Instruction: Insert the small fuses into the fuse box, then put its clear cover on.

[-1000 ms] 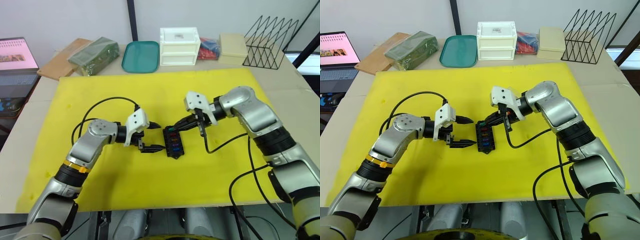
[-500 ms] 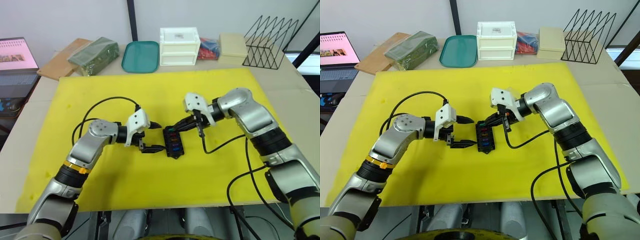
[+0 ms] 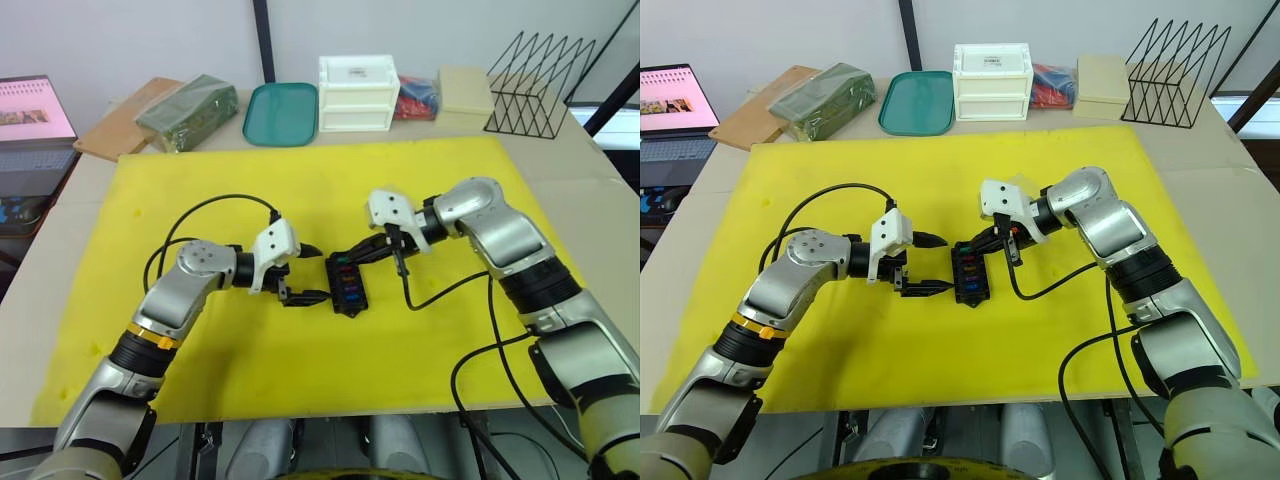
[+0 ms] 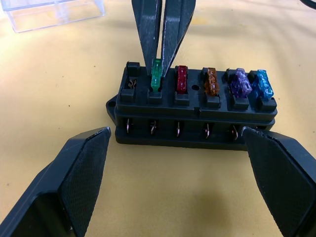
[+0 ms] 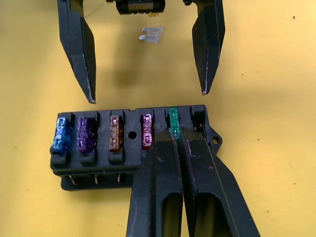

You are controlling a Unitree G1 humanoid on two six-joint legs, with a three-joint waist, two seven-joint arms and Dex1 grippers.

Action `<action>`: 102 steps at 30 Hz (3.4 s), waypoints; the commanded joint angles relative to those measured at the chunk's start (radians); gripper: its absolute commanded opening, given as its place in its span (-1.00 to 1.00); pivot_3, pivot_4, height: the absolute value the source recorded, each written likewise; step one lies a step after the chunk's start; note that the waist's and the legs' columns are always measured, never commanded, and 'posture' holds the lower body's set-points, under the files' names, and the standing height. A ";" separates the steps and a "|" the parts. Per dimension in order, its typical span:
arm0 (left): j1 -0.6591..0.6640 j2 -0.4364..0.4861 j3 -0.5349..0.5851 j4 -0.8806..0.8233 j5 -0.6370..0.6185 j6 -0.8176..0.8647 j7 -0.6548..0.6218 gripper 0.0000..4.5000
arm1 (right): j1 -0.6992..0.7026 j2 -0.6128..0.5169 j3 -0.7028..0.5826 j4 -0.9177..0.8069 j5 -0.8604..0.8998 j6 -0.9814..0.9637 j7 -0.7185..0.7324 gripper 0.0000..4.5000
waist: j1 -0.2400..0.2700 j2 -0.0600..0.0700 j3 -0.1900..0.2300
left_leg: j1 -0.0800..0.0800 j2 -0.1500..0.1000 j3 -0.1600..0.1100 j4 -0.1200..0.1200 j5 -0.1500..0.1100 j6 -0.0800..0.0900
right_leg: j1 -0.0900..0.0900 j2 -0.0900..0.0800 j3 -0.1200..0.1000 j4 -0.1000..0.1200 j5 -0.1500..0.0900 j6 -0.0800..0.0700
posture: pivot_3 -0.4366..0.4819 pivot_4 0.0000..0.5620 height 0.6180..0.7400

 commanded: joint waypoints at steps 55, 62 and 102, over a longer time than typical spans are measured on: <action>0.027 0.017 0.041 -0.063 -0.011 -0.022 -0.021 1.00 | -0.039 -0.010 -0.092 -0.198 0.076 0.283 -0.017 -0.75 | 0.002 0.000 -0.001 | 0.000 0.000 0.000 0.000 0.000 0.000 | 0.000 0.000 0.000 0.000 0.000 0.000 | -0.05 -0.47 1.00; 0.025 0.018 0.042 -0.058 -0.010 -0.026 -0.021 1.00 | -0.029 0.007 -0.080 -0.184 0.076 0.272 -0.040 -0.99 | 0.002 0.000 -0.001 | 0.000 0.000 0.000 0.000 0.000 0.000 | 0.000 0.000 0.000 0.000 0.000 0.000 | -0.05 -0.47 1.00; 0.030 0.012 0.034 -0.056 0.005 -0.041 -0.025 1.00 | 0.066 -0.009 0.007 -0.022 -0.028 0.122 -0.048 -0.99 | 0.002 0.000 -0.001 | 0.001 0.000 0.000 0.000 0.000 0.000 | 0.001 0.000 0.000 0.000 0.000 0.000 | -0.05 -0.47 1.00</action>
